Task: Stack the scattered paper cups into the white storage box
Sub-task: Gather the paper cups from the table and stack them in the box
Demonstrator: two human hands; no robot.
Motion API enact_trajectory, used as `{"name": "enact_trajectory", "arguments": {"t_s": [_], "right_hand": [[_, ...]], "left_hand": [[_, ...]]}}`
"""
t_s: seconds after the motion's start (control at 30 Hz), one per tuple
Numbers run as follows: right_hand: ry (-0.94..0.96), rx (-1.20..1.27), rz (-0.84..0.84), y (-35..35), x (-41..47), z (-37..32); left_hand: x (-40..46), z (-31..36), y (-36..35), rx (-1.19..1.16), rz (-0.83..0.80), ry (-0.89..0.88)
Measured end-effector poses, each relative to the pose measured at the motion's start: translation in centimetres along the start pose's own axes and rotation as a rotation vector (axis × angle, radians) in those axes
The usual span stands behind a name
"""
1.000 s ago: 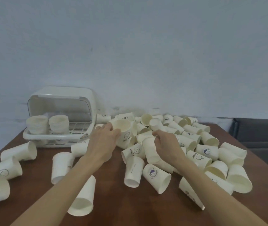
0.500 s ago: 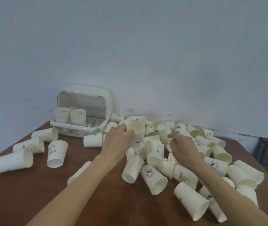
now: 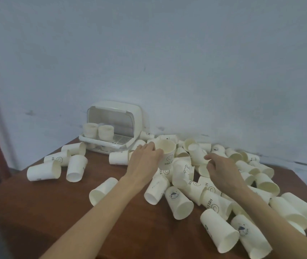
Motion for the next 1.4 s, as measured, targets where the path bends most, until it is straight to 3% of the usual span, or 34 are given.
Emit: {"name": "enact_trajectory", "arguments": {"t_s": [0.37,0.53,0.8,1.13,1.4], "right_hand": [[-0.003,0.01,-0.021,2.2,0.3,3.1],[0.002,-0.03,-0.013,3.4,0.4,5.3],[-0.093,-0.033,-0.019,3.6,1.5,12.5],[-0.226,-0.099,-0.059,3.1,4.9,20.2],[-0.357,-0.128,-0.082,2.6,9.8,25.7]], "left_hand": [[2.4,3.9,1.6,0.111,-0.011,0.006],[3.8,6.3,0.1,0.055,0.016,-0.027],[6.2,11.8,-0.9,-0.055,0.141,-0.091],[9.4,15.4,-5.0,-0.161,0.156,-0.082],[12.0,17.8,-6.2,-0.07,0.145,-0.126]]}}
Point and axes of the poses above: each hand's wrist, its own x-axis towards the middle knuckle, its own y-axis out of the back of the hand, z = x × y, the point moved 9 cm from there along x, towards the middle knuckle, and after that the axes turned 9 degrees about -y, right-handed, at the moved point
